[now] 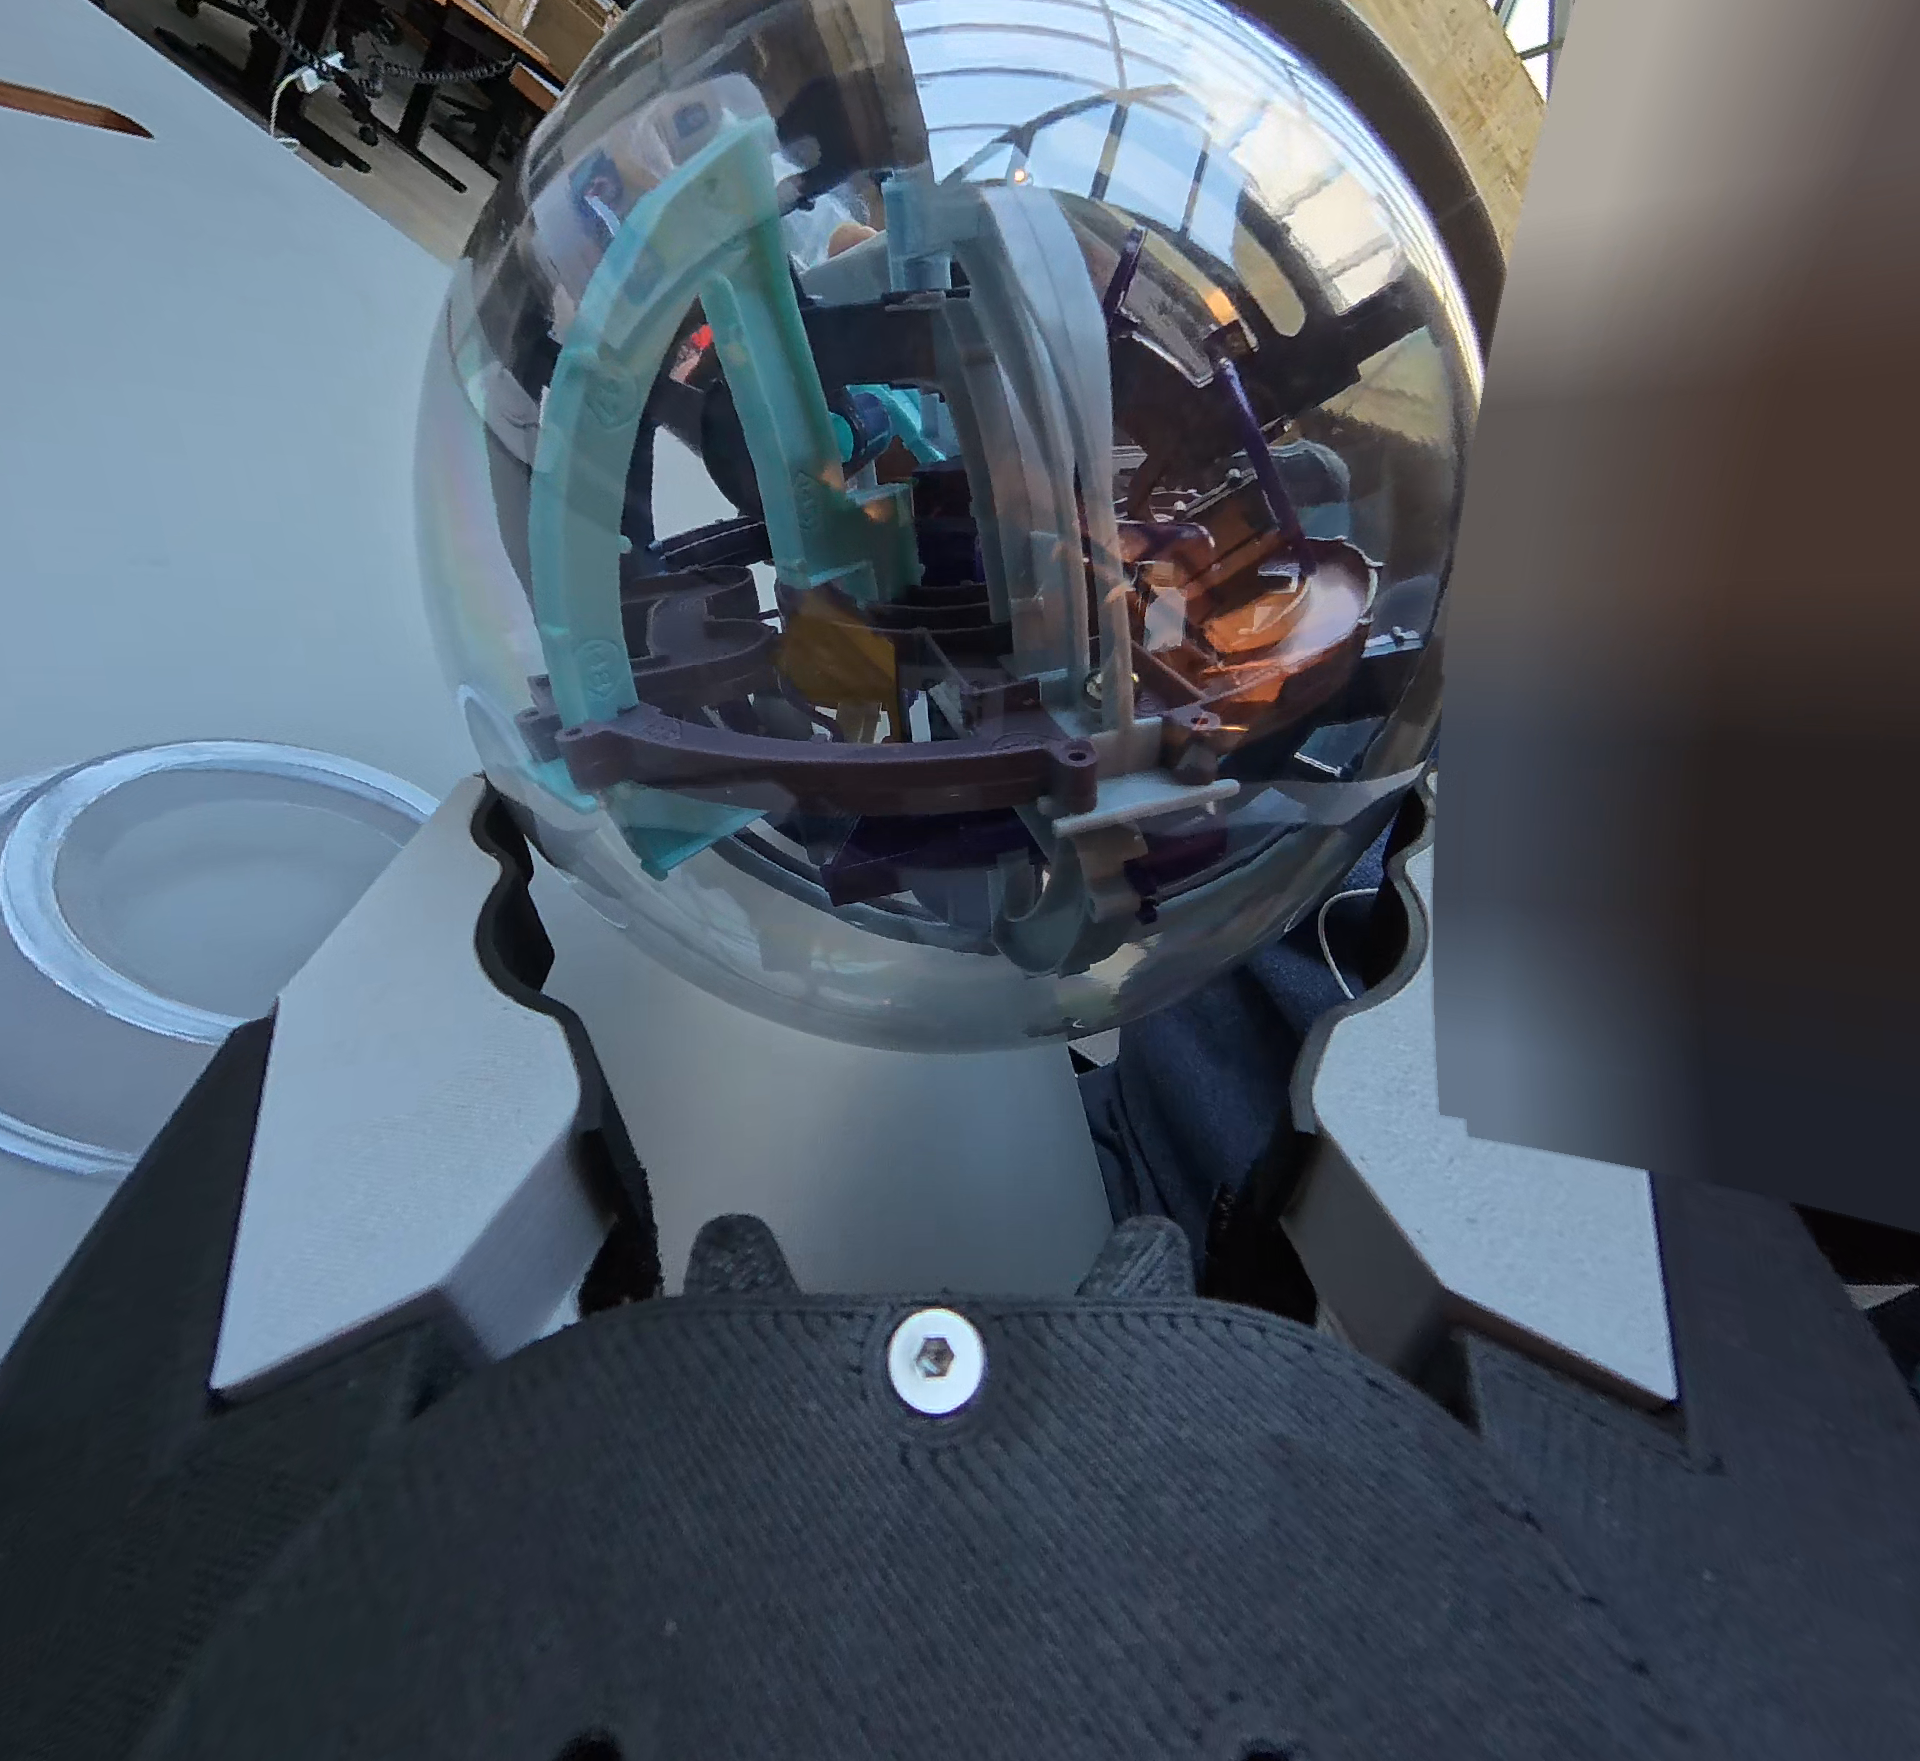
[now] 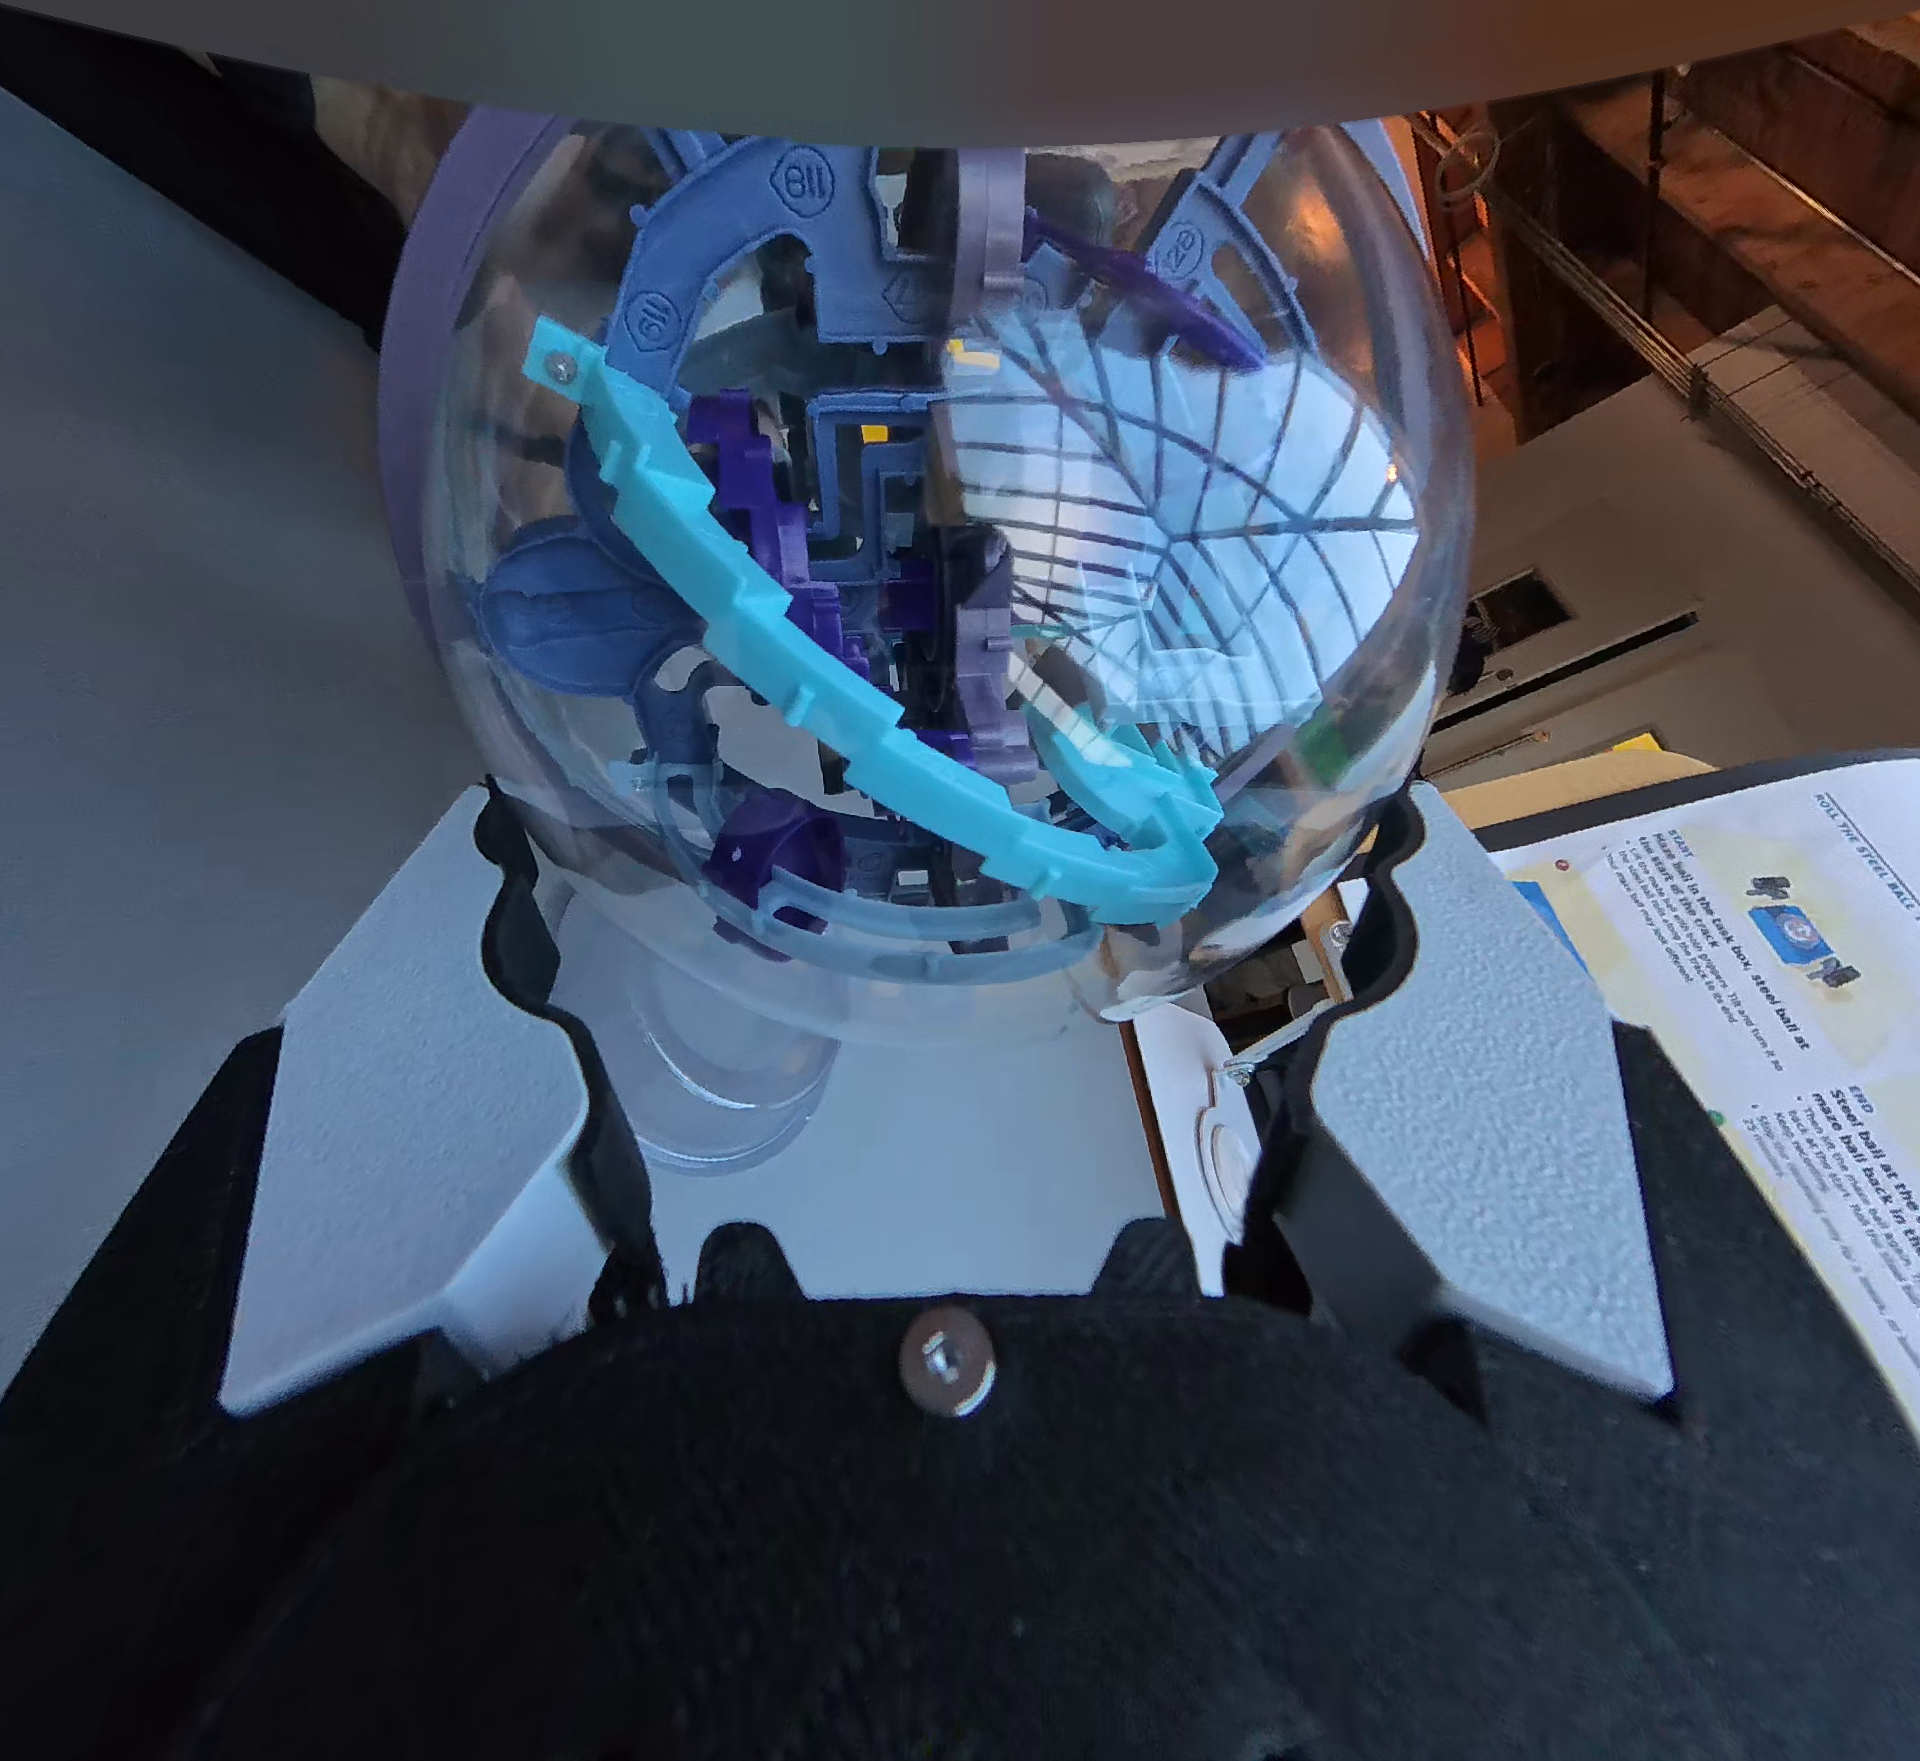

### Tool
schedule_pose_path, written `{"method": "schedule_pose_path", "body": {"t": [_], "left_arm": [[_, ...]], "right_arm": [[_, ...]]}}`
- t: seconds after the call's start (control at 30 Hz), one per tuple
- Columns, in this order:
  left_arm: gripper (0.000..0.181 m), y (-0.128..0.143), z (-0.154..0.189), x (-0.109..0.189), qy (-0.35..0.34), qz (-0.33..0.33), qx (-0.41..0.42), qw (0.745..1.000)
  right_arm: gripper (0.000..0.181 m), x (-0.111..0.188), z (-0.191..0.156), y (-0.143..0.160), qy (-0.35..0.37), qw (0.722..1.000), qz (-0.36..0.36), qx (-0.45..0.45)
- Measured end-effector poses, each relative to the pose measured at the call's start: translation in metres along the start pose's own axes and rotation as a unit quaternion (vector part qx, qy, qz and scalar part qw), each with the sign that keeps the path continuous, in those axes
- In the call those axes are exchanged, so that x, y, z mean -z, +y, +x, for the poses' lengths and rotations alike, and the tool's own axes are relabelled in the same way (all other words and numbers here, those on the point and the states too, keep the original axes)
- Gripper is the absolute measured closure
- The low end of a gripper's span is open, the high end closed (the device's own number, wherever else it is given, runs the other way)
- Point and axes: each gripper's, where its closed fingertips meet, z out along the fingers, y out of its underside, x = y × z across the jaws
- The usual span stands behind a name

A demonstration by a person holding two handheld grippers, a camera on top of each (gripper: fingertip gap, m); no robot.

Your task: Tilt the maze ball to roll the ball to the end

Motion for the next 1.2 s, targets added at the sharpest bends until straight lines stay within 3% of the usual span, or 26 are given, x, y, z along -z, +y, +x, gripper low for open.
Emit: {"method": "schedule_pose_path", "body": {"t": [0.4,0.63,1.2], "left_arm": [[0.025,-0.02,0.011,0.0,0.019,0.025,-0.02,0.999],[0.024,-0.047,0.021,-0.004,0.045,0.045,-0.024,0.998],[0.025,-0.118,0.006,-0.021,0.085,0.021,-0.06,0.994]], "right_arm": [[0.026,0.001,0.02,-0.013,-0.007,1.0,-0.009,0.027],[0.026,0.003,0.048,-0.023,-0.02,0.999,-0.016,0.04],[0.026,0.005,0.125,-0.005,0.003,0.993,-0.093,0.079]]}}
